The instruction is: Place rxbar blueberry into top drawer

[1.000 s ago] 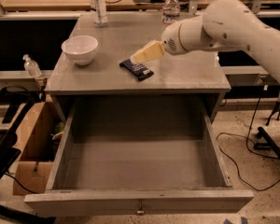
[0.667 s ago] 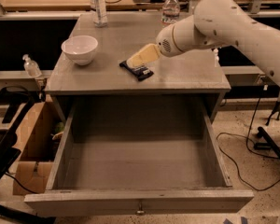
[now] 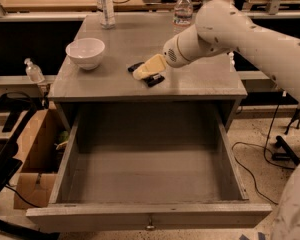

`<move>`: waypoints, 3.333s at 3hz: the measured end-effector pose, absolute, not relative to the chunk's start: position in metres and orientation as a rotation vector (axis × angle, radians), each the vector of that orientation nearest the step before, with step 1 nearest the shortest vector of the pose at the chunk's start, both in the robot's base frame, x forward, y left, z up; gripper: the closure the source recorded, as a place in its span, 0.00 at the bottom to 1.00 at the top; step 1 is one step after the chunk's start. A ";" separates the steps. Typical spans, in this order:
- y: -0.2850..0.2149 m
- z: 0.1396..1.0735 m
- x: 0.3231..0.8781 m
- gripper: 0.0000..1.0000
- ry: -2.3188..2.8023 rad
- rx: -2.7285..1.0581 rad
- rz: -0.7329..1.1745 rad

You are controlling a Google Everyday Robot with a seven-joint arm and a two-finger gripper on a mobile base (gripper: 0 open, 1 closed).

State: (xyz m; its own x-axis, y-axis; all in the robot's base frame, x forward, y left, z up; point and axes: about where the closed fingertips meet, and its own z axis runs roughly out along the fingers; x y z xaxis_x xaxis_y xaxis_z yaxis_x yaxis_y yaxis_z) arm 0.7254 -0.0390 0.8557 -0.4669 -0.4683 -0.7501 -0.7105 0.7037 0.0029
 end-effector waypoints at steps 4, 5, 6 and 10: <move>-0.001 0.813 0.720 0.56 2.220 -0.922 0.448; -0.001 0.818 0.720 0.80 2.220 -0.922 0.448; -0.001 0.826 0.720 1.00 2.220 -0.922 0.448; -0.001 0.827 0.720 1.00 2.220 -0.922 0.447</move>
Offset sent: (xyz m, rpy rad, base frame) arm -0.0073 0.0476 -0.0636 -0.0048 0.1168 0.0267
